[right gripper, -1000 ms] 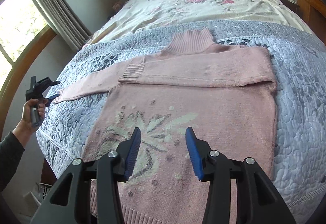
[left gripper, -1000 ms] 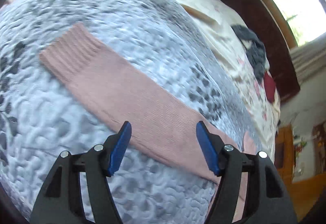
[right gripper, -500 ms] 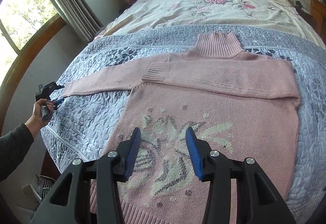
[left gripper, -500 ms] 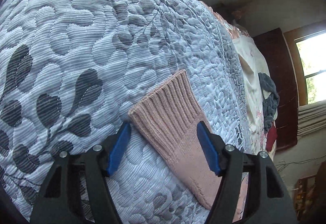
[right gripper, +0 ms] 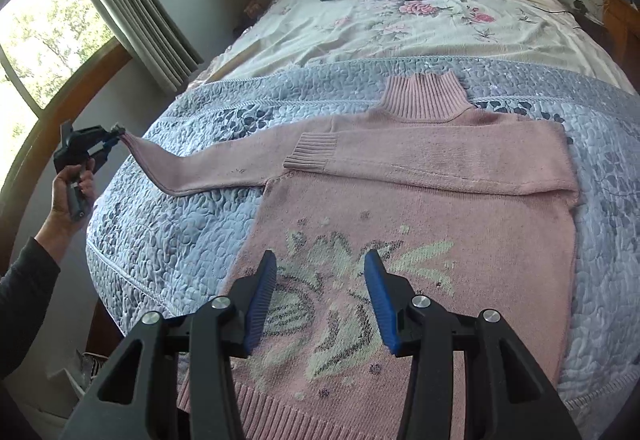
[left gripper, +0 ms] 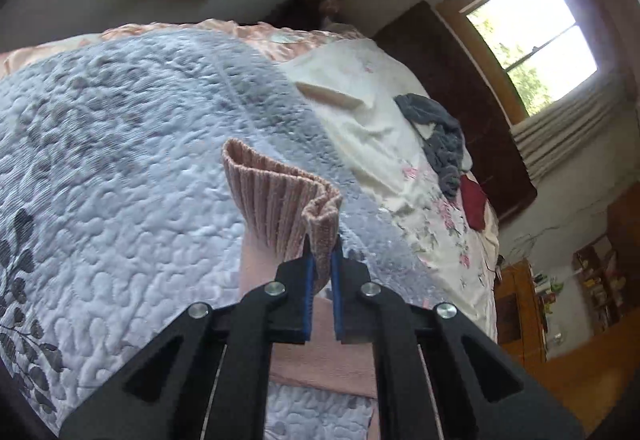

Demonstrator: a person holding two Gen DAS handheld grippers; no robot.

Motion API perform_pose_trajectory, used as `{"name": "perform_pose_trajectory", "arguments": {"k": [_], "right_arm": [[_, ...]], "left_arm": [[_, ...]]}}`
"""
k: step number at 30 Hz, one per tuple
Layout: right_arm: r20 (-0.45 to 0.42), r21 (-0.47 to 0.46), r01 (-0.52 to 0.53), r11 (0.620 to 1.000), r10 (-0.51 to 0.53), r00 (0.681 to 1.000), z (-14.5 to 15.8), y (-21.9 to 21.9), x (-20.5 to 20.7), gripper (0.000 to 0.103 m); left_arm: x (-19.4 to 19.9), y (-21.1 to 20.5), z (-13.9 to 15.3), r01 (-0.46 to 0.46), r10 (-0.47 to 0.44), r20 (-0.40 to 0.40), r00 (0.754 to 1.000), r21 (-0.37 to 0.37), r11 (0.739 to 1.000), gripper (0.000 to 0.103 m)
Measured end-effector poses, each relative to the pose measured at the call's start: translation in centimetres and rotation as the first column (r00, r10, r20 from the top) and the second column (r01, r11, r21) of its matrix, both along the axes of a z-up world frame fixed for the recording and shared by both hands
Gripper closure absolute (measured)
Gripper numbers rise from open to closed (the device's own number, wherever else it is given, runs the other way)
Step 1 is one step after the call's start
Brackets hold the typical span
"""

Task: Fold small clothes

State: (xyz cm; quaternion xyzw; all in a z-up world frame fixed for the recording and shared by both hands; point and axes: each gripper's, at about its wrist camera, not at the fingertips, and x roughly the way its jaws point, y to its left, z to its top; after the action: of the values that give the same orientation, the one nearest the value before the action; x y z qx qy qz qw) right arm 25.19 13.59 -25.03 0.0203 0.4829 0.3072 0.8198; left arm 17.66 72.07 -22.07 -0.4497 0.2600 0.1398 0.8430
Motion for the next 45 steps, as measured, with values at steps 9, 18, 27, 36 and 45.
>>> {"name": "perform_pose_trajectory", "arguments": {"k": [9, 18, 27, 36, 45], "right_arm": [[-0.026, 0.012, 0.044, 0.999, -0.044, 0.999, 0.4, -2.8, 0.8, 0.057], [-0.078, 0.026, 0.092, 0.995, -0.090, 0.993, -1.3, -5.1, 3.8, 0.057], [-0.222, 0.096, 0.084, 0.992, -0.061, 0.973, -4.5, -4.7, 11.1, 0.054], [-0.593, 0.387, 0.237, 0.891, 0.044, 0.804, -12.8, -0.6, 24.2, 0.050], [-0.656, 0.269, 0.187, 0.945, 0.038, 0.754, -20.3, 4.6, 27.8, 0.057]], "left_arm": [[11.0, -14.8, 4.2, 0.325, -0.333, 0.047, 0.942, 0.127, 0.937, 0.098], [19.2, -26.1, -2.1, 0.533, -0.526, -0.082, 0.846, 0.135, 0.836, 0.098], [23.1, -34.2, -11.4, 0.668, -0.652, -0.177, 0.737, 0.046, 0.743, 0.098], [15.8, -31.6, -12.5, 0.526, -0.518, 0.117, 0.847, -0.056, 0.848, 0.049], [9.4, -26.2, -13.5, 0.479, -0.357, 0.424, 0.833, -0.227, 0.848, 0.042]]}}
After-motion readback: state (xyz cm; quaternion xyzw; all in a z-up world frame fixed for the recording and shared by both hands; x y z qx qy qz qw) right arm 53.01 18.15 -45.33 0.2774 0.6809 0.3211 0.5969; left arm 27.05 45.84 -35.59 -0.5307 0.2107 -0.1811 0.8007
